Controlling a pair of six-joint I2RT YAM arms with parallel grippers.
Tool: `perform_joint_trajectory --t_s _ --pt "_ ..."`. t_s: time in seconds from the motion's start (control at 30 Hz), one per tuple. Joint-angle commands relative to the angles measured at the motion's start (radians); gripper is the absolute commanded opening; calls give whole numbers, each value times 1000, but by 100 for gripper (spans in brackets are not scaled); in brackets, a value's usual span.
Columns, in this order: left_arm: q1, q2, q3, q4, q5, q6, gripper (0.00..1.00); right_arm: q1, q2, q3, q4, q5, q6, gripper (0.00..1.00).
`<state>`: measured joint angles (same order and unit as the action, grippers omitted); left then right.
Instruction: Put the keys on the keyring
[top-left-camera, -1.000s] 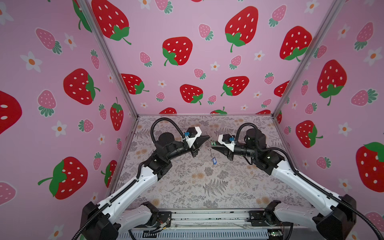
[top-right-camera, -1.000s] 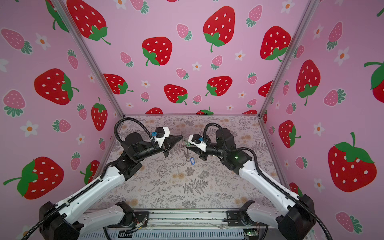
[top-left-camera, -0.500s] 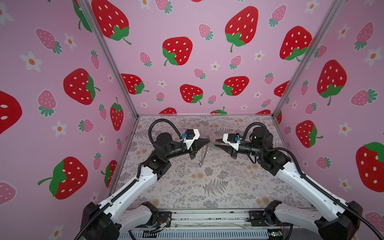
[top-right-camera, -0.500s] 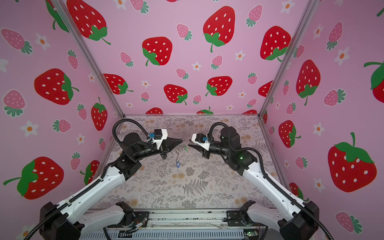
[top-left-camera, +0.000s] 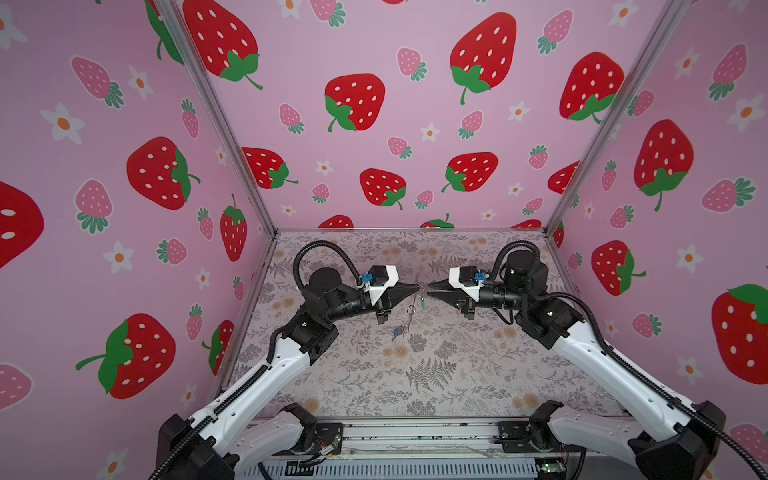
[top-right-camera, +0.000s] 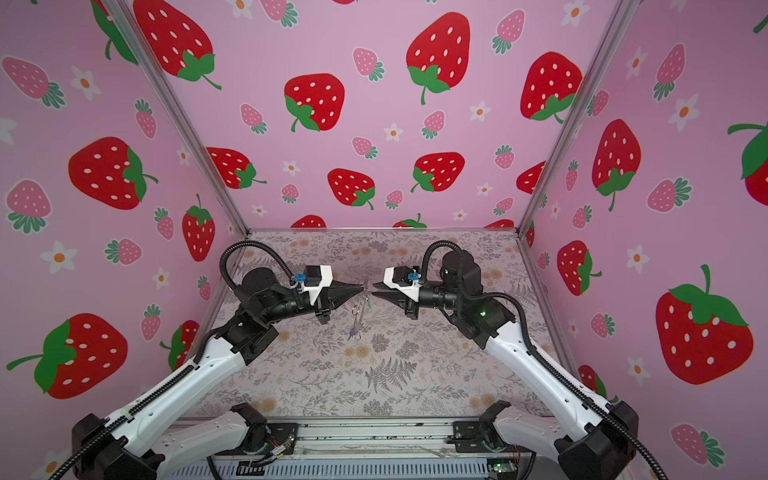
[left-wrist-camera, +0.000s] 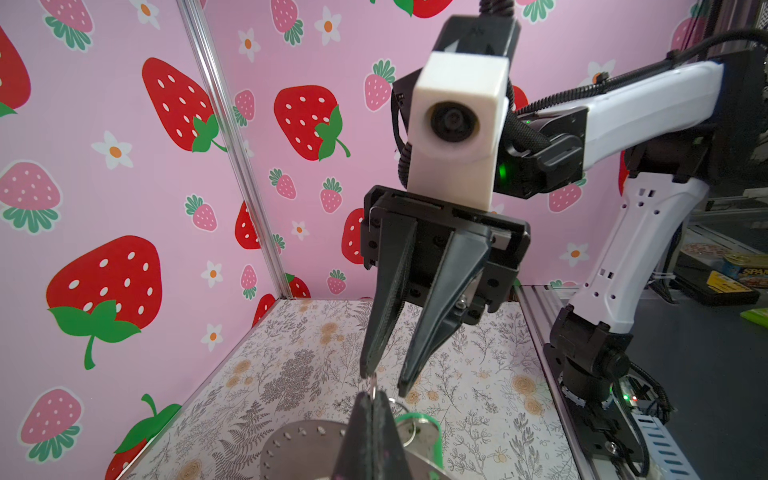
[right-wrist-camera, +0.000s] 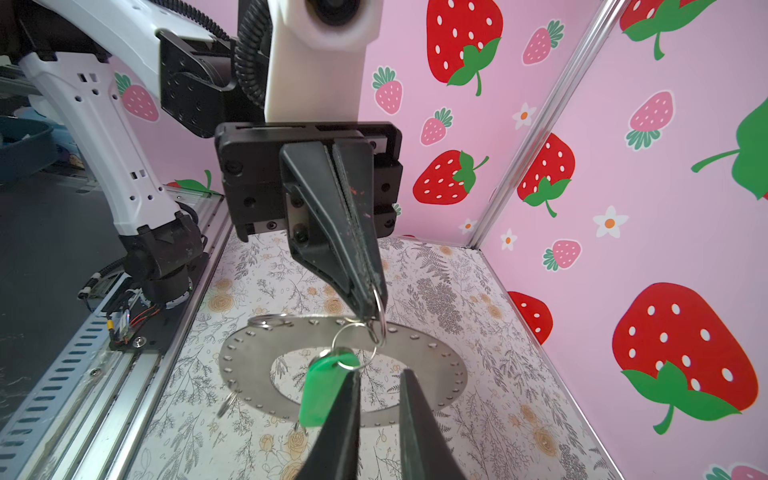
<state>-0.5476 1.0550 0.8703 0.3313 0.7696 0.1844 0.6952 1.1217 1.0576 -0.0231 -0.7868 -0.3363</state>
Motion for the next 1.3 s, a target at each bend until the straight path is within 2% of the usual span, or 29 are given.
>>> perform_joint_trajectory --t_s 0.0,0.37,1.27 --pt "3 -24 -4 10 22 25 0 -6 -1 32 23 -52 11 20" --pt "0 -19 0 3 28 26 0 -6 36 35 59 -108 73 18" --pt "-2 -7 6 26 69 23 0 -6 77 48 42 -143 68 13"
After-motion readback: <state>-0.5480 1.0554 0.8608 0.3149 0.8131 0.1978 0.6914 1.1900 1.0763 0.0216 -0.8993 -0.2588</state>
